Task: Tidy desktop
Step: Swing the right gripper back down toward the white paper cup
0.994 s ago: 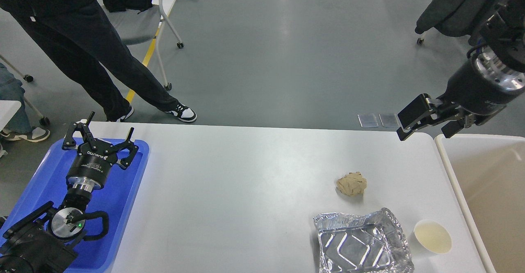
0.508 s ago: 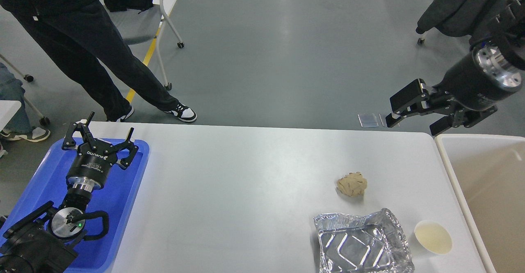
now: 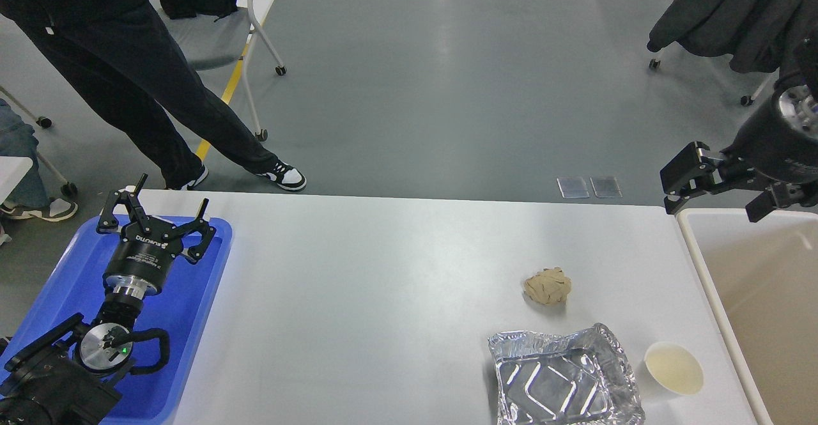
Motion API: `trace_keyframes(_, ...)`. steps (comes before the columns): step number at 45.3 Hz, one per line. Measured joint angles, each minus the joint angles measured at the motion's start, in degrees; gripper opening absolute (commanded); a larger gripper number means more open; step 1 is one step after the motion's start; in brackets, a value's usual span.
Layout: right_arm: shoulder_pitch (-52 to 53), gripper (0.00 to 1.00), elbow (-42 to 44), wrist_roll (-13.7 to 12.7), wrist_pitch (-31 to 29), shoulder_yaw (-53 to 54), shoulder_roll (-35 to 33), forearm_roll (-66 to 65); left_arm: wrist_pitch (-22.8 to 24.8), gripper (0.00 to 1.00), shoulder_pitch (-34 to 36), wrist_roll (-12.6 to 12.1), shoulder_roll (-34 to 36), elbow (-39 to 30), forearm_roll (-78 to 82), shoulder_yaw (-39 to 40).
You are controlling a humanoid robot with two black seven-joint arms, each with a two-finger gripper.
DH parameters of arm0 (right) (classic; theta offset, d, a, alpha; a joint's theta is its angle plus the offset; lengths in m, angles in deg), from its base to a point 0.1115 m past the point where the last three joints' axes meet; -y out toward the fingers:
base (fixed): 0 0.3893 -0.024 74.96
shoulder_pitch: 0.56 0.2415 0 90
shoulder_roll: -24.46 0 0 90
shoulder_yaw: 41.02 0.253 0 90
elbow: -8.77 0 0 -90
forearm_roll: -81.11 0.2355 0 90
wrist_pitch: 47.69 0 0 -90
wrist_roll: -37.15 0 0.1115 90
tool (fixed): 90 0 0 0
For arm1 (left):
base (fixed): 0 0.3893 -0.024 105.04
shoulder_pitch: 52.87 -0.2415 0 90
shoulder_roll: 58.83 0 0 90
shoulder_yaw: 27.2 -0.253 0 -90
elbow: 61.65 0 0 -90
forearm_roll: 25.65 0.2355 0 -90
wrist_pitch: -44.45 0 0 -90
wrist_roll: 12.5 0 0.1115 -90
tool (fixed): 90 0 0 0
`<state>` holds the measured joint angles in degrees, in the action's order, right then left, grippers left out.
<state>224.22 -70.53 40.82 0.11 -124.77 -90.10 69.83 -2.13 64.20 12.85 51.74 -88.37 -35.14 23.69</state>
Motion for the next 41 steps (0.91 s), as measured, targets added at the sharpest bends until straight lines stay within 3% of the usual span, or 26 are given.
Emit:
trace_keyframes(13,-2.3,1.00,-0.3,-3.4,-1.3,1.5,-0.2,-2.3,0.0,0.99,0.0,0.0,0.0,0.0,0.0,0.0)
trace_keyframes(41,-11.6,1.00,1.2,-4.4,-0.7,7.0,-1.5,-9.1,0.0,0.99,0.0,0.0,0.0,0.0,0.0,0.0)
